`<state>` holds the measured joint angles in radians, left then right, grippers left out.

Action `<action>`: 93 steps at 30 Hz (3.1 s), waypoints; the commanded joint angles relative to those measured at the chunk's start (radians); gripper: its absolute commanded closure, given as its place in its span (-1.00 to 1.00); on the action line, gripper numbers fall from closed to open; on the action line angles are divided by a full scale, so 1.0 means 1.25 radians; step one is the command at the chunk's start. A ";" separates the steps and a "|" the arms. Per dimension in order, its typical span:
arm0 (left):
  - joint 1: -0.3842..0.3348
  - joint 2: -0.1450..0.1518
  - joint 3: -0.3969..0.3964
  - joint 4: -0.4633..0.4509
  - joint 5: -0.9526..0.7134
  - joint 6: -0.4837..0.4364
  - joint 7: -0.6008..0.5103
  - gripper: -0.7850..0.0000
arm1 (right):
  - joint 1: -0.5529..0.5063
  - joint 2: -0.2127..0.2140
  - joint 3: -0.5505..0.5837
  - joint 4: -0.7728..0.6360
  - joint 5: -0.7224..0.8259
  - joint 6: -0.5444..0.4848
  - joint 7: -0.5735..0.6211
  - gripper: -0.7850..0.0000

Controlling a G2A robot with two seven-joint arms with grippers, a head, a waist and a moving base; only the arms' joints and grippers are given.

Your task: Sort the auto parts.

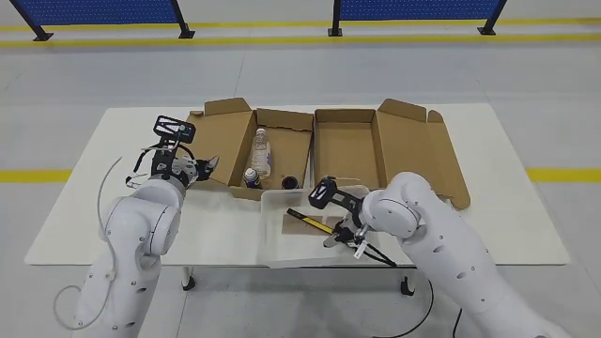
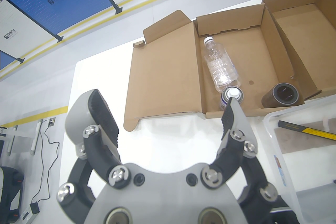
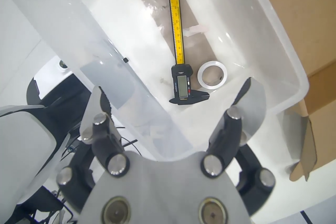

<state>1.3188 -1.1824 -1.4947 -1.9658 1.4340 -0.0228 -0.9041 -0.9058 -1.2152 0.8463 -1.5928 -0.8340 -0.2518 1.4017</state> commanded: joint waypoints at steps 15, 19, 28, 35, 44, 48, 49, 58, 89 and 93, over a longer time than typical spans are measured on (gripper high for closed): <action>0.000 0.000 0.000 0.000 0.000 0.000 0.000 -1.00 | 0.065 -0.040 -0.134 0.152 -0.020 0.008 0.000 -0.41; 0.000 0.000 0.000 0.000 0.000 0.000 0.000 -1.00 | 0.076 -0.048 -0.149 0.185 -0.015 0.019 -0.006 -0.49; 0.000 0.000 0.000 0.000 0.000 0.000 0.000 -1.00 | 0.093 -0.062 -0.169 0.228 -0.001 0.039 0.003 0.02; 0.000 0.000 0.000 0.000 0.000 0.000 0.000 -1.00 | 0.102 -0.068 -0.175 0.239 0.010 0.026 0.004 0.10; 0.000 0.000 0.000 0.000 0.000 0.000 0.000 -1.00 | 0.108 -0.069 -0.171 0.229 0.004 0.024 -0.004 0.01; 0.000 0.000 0.000 0.000 0.000 0.000 0.000 -1.00 | 0.104 -0.067 -0.168 0.230 -0.005 0.025 -0.004 0.03; 0.000 0.000 0.000 0.000 0.000 0.000 0.000 -1.00 | 0.103 -0.066 -0.168 0.231 -0.007 0.025 -0.003 0.03; 0.000 0.000 0.000 0.000 0.000 0.000 0.000 -1.00 | 0.097 -0.070 -0.177 0.254 -0.007 0.028 -0.002 0.10; 0.000 0.000 0.000 0.000 0.000 0.000 0.000 -1.00 | 0.092 -0.080 -0.180 0.263 -0.031 0.066 -0.003 1.00; 0.000 0.000 0.000 0.000 0.000 0.000 0.000 -1.00 | 0.090 -0.076 -0.165 0.231 -0.035 0.082 0.002 1.00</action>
<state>1.3188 -1.1824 -1.4946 -1.9658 1.4340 -0.0228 -0.9041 -0.7920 -1.3121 0.6343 -1.2917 -0.8765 -0.1562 1.4021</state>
